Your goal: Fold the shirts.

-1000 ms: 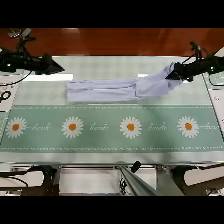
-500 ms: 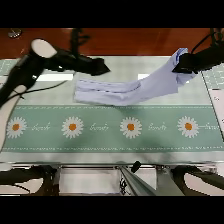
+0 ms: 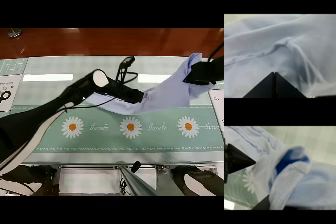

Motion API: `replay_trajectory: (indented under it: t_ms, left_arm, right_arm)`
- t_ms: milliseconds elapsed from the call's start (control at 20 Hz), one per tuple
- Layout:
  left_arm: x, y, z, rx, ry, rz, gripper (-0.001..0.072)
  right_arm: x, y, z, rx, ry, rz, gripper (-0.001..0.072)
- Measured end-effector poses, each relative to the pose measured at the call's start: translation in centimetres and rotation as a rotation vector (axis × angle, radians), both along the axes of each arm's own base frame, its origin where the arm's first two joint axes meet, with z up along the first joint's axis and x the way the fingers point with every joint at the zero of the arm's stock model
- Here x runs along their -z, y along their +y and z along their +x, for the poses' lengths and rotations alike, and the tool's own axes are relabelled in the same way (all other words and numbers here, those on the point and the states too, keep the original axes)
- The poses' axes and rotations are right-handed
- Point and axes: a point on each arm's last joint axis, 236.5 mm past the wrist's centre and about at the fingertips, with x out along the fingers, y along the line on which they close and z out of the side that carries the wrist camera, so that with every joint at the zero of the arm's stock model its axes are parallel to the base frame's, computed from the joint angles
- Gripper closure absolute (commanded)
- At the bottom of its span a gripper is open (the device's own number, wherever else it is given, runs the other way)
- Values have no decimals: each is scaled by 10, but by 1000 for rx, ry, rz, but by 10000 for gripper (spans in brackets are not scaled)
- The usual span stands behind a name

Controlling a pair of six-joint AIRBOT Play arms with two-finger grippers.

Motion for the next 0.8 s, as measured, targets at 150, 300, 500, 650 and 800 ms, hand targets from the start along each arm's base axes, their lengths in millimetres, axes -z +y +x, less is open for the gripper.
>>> replay_trajectory:
  t_ms: [150,300,500,650,800]
  left_arm:
    - [17,-31,-30,37,80,-37,687]
    - [29,-59,-60,66,143,-74,688]
    - [26,-58,-48,30,163,-106,689]
    - [-12,-25,2,-52,95,-151,689]
    - [-76,34,52,-136,-44,-185,689]
  right_arm:
    - [-9,-4,-14,17,-10,-12,681]
    - [-12,-13,-20,41,-15,-40,681]
    - [-7,-31,-23,81,3,-110,681]
    - [15,-43,-26,99,80,-161,681]
    - [46,-44,-20,96,164,-179,681]
